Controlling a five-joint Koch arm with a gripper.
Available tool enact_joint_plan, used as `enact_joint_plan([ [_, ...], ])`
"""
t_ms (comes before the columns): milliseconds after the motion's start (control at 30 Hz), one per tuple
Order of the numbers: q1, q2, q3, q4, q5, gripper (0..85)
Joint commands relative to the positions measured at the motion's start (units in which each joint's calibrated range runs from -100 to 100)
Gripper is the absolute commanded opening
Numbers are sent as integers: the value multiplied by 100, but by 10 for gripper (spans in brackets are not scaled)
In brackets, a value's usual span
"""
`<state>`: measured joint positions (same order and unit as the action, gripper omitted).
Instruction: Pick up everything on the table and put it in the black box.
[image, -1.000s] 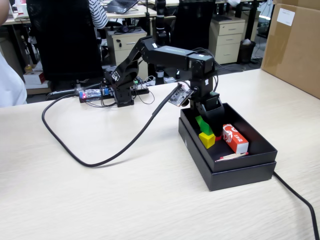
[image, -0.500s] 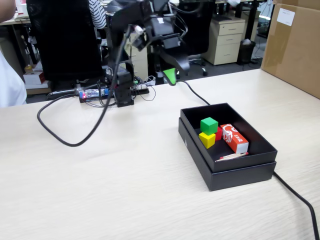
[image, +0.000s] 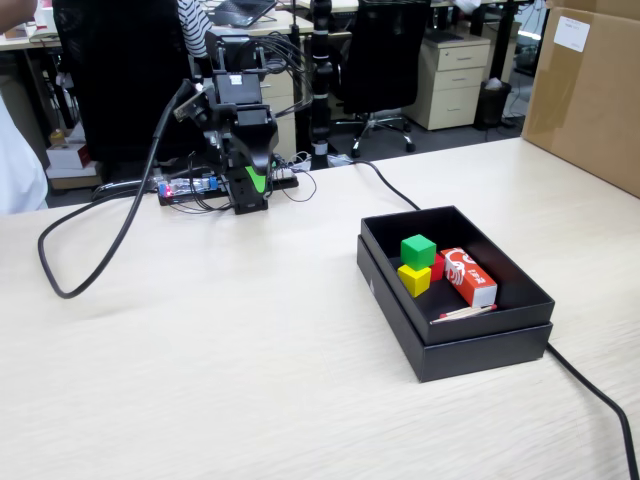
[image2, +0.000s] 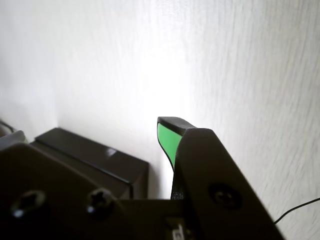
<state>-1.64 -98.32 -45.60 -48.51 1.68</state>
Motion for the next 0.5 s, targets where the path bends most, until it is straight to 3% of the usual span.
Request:
enact_joint_plan([
  [0,-39,-168,-119,441,-20,521],
  [233,-103,-168,-2158,2281,-142,523],
  [333,-107,-168,-3355,3525,-357,523],
  [467,-107,-168,-3999,3862,-440,524],
])
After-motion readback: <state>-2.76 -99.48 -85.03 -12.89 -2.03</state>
